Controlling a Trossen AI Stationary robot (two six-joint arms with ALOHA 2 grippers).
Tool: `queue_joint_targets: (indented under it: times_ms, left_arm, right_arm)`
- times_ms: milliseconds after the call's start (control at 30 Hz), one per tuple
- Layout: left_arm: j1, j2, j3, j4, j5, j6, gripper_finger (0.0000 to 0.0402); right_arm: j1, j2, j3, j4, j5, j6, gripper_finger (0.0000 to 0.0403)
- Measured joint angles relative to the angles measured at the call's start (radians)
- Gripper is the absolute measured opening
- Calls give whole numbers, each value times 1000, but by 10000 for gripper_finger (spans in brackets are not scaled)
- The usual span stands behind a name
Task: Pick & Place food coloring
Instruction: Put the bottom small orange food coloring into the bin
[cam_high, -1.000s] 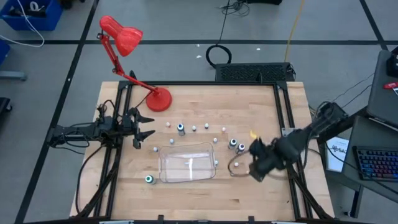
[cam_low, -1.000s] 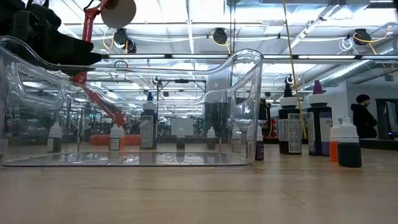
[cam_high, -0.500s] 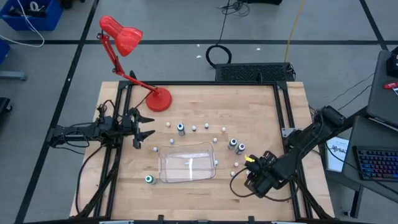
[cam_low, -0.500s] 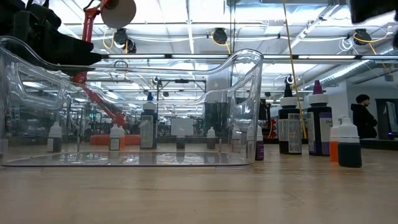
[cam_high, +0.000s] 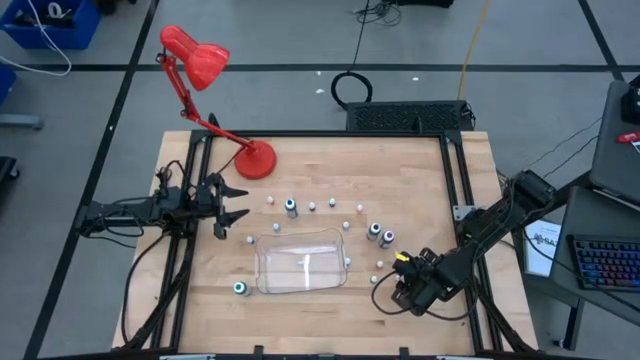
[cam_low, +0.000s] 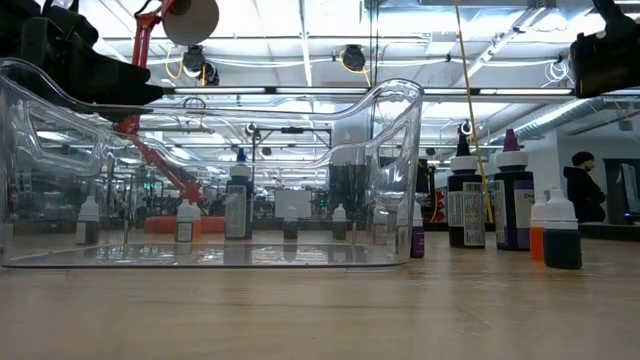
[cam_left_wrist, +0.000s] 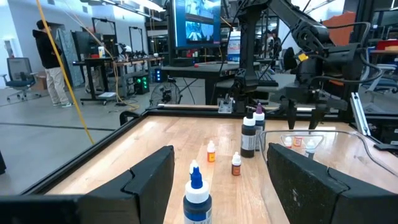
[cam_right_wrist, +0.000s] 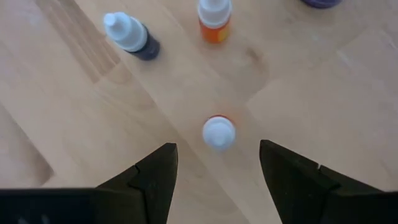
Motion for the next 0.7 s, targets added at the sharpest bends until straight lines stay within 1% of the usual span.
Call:
queue_joint_targets:
  times_ms: [167,400,600,700]
  left_arm:
    - [0,0,0,0,0,0,257]
    - [0,0,0,0,0,0,257]
    - [0,0,0,0,0,0,257]
    - [0,0,0,0,0,0,257]
  right_arm:
    - [-15,0,-13,9,3,-11,215]
    - [-46,0,-61,91,0,-54,215]
    - [-60,0,-63,94,-5,-76,215]
    - [-66,0,-63,92,-32,-81,215]
